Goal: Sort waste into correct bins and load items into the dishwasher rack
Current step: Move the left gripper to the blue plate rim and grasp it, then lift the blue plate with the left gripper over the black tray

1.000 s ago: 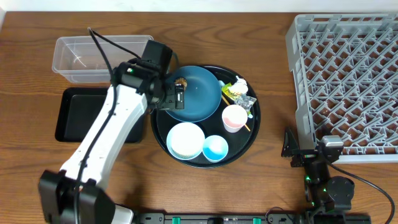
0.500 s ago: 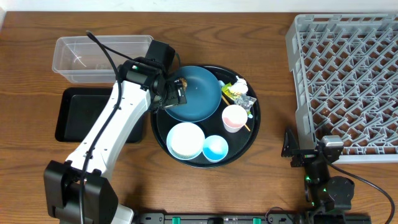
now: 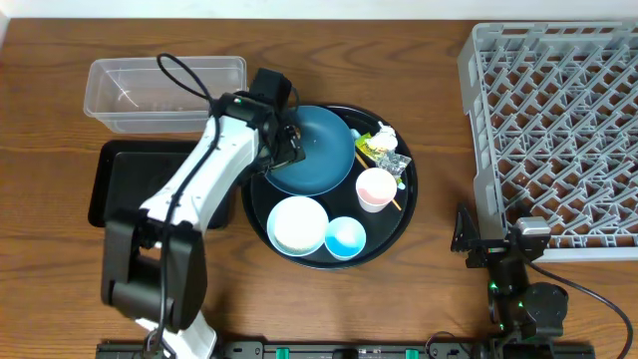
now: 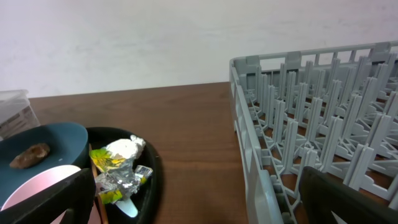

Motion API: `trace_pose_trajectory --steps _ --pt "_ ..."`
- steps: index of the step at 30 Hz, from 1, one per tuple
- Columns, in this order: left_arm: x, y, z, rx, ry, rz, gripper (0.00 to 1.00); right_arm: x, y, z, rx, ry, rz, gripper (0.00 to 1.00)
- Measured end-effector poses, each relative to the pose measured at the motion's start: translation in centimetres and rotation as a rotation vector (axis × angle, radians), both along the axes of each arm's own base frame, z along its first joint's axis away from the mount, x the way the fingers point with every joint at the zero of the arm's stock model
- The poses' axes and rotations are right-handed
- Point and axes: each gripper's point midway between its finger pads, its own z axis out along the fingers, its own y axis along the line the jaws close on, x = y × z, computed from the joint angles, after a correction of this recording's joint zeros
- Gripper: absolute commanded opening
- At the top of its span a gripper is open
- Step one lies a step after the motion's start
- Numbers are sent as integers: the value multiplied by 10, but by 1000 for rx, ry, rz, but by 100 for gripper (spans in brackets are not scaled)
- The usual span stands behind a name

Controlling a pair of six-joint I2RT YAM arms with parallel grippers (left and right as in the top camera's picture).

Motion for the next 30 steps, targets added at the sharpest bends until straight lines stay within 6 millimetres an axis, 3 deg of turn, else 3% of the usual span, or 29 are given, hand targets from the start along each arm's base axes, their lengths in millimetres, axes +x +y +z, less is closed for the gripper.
trace_pose_trajectory --steps 5,12,18,30 --pt "2 -1 -20 6 35 40 83 0 0 0 0 0 0 99" --pt "1 0 -39 20 77 51 80 0 0 0 0 0 0 99" --pt "-1 0 -54 30 113 67 61 0 0 0 0 0 0 99" --pt "-2 0 -55 31 117 70 27 0 0 0 0 0 0 99"
